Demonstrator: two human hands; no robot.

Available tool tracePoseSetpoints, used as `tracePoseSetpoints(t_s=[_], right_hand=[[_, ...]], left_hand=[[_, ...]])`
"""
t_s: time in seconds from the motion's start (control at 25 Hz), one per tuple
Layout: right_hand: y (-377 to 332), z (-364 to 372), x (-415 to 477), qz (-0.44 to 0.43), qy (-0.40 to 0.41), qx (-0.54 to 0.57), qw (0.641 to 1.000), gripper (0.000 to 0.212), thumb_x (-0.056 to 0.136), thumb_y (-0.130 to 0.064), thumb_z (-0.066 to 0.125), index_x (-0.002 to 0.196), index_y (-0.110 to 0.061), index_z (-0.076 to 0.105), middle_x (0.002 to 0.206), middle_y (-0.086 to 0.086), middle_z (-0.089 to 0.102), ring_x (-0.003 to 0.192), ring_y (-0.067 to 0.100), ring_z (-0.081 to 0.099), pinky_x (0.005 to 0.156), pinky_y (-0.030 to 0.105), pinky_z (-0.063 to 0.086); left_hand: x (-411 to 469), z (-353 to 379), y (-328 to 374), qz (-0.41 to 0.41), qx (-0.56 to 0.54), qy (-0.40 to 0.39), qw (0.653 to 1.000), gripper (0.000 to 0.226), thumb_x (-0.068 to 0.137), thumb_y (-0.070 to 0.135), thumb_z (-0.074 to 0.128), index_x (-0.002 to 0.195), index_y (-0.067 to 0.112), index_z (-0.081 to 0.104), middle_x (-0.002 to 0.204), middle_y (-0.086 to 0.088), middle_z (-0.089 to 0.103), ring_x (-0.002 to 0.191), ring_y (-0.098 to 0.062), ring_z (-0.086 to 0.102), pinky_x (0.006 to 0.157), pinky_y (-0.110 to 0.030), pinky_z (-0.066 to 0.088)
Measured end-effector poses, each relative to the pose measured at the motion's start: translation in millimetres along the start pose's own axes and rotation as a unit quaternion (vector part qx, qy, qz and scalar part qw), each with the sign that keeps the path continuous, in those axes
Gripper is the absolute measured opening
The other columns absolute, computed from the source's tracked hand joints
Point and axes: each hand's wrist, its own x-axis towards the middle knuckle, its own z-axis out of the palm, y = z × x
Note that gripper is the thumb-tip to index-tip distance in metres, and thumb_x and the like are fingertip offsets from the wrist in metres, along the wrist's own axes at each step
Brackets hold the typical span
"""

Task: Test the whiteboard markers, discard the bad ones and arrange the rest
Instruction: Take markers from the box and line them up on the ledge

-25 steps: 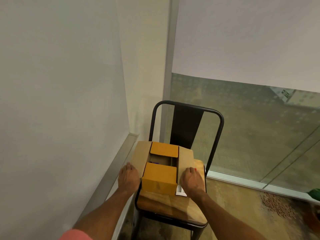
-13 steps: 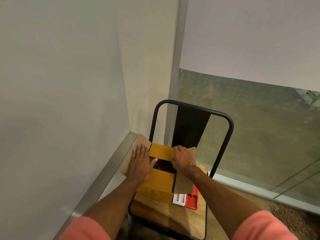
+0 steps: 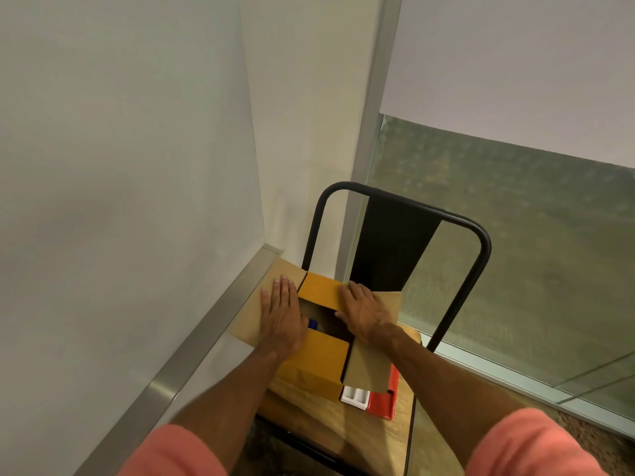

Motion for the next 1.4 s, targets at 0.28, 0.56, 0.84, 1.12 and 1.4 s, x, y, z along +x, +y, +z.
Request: tracePoseSetpoints(t_s=[0.28,0.56,0.84,1.12,1.4], right_hand=[[1,-28,-1,0.102,0.172,0.184,0.963,0.048,0.097,-0.041,0.043,0.137,-0.015,0.037,0.133,0.009,0.041,0.119,0.022,0.044,0.094,0.034,0.043],[-19,-42,13,0.228,0.25,0.372,0.864,0.037,0.092,-0.013,0.056,0.122,-0.013,0.034,0.112,0.009,0.054,0.096,0.022,0.059,0.075,0.032,0.047],[-19,-1,14,0.069,0.094,0.097,0.988,0.073,0.089,-0.029,0.06,0.146,-0.01,0.019,0.155,0.013,0.013,0.143,0.03,0.014,0.116,0.044,0.015],[-2,17,6,0.034,0.014,-0.037,0.999,0.087,0.094,-0.027,0.052,0.148,-0.011,-0.014,0.153,0.014,-0.025,0.143,0.029,-0.018,0.115,0.042,-0.004],[-19,13,0,0.039,0.068,-0.007,0.997,0.074,0.096,-0.036,0.047,0.15,-0.01,0.005,0.157,0.014,-0.005,0.145,0.03,-0.003,0.116,0.041,0.001]], left_hand=[[-12,-23,-32,0.106,-0.249,0.016,0.963,0.079,0.086,0.048,0.042,0.15,0.018,0.008,0.158,0.004,0.004,0.145,-0.011,0.001,0.12,-0.036,0.009],[-43,-61,-67,0.162,-0.218,-0.173,0.947,0.097,0.081,0.063,0.056,0.151,0.025,0.0,0.158,0.01,-0.007,0.144,-0.006,-0.007,0.118,-0.035,0.002],[-51,-45,-66,0.168,-0.042,-0.221,0.96,0.128,0.062,0.085,0.049,0.146,0.019,-0.023,0.152,0.005,-0.03,0.138,-0.015,-0.031,0.116,-0.041,-0.013],[-62,-26,-54,0.15,-0.028,-0.163,0.975,0.136,0.056,0.086,0.053,0.146,0.017,-0.023,0.155,0.001,-0.025,0.142,-0.018,-0.022,0.113,-0.037,-0.014],[-61,-28,-53,0.147,-0.03,-0.16,0.976,0.139,0.049,0.092,0.047,0.145,0.021,-0.024,0.155,0.003,-0.026,0.141,-0.018,-0.025,0.116,-0.042,-0.013]])
